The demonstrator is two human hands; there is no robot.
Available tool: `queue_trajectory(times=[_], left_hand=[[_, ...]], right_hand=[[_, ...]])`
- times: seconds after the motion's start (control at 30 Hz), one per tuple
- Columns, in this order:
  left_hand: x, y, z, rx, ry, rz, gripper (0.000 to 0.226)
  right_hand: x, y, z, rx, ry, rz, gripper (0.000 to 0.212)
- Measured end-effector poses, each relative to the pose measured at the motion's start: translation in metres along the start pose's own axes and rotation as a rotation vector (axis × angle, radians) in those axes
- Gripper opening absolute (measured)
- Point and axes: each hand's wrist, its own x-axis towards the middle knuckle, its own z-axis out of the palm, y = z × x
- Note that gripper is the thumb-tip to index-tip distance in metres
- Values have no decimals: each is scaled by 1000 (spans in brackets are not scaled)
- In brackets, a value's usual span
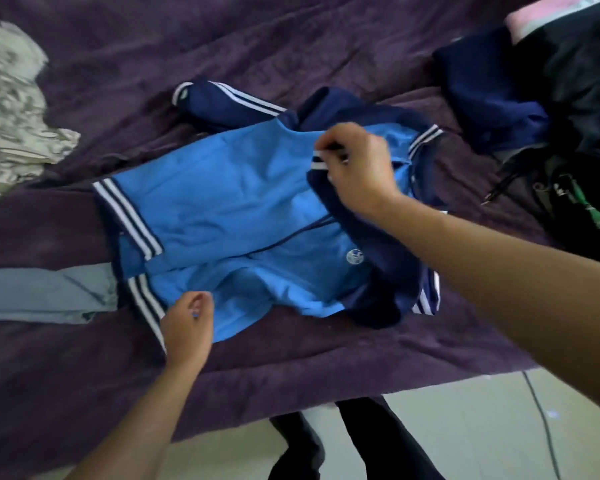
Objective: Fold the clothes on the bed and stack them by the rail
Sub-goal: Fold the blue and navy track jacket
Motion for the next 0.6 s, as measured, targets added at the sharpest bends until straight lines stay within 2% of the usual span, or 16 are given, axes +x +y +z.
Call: queue_trajectory(times=[0.13,0.27,0.3,0.37,0.47,0.53,0.6], left_hand=[[24,-72,-85,126,139,-133,18],[26,-124,-117,223,109,-182,19],[25,-128,-114,212,74,-174,23],[20,-127,-99,114,-36,-205,46],[7,-109,-64,-126,-223,-255,83],[7,-95,-48,-151,-150,-190,88],[19,-85,-43,-79,15,-68,86]], right_hand=[[-35,-93,114,70,-390,-131,21],[-99,-133,190,33,-704,-307,40],[-113,-129,196,-9,-709,-334,44],[-131,-105,191,-94,-629,-282,45],[-132,-41,147,-210,-361,-19,42],[-118,11,106,-347,-215,177,42],[-104,59,66,-521,-220,393,49]])
